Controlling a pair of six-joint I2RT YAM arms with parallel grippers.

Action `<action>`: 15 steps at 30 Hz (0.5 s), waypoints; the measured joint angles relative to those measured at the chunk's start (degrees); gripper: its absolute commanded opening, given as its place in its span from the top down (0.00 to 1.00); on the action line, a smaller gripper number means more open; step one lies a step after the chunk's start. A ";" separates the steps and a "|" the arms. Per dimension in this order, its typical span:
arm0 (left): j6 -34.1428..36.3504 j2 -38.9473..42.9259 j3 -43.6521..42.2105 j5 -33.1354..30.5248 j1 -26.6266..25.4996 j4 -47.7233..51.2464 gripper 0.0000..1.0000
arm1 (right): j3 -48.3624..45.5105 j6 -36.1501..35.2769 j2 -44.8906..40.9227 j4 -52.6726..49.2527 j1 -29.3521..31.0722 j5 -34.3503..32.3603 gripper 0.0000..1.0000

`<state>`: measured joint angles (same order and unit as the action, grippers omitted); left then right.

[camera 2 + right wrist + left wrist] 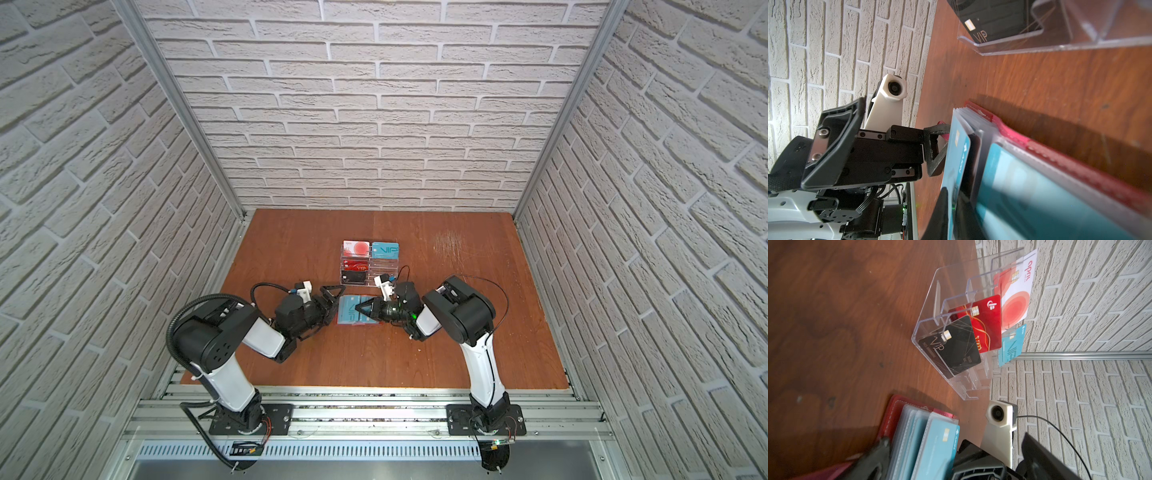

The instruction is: Take the credit cards out of the card holder

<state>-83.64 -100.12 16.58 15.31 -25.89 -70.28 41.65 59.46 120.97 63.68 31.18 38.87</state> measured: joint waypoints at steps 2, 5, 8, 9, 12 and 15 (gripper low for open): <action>0.02 0.00 0.00 -0.02 0.00 0.00 0.02 | -0.11 0.07 0.00 0.15 -0.04 0.00 0.89; 0.00 0.00 0.00 -0.02 0.00 0.00 0.02 | -0.24 0.13 0.00 0.42 -0.15 0.00 0.90; 0.00 0.00 0.00 -0.02 0.00 0.00 0.02 | -0.33 0.17 0.00 0.57 -0.24 0.02 0.91; 0.02 0.00 0.00 -0.02 0.00 0.00 0.02 | -0.42 0.17 0.00 0.70 -0.26 0.00 0.91; 0.00 0.00 0.00 -0.02 0.00 0.00 0.02 | -0.61 0.17 0.00 1.03 -0.39 0.02 0.92; 0.00 0.00 0.00 -0.04 0.00 0.00 0.02 | -0.72 0.22 0.00 1.25 -0.42 0.04 0.93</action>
<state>-83.64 -100.12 16.58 15.27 -25.89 -70.28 40.93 59.68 120.97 64.93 30.76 38.92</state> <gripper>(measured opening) 0.982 0.073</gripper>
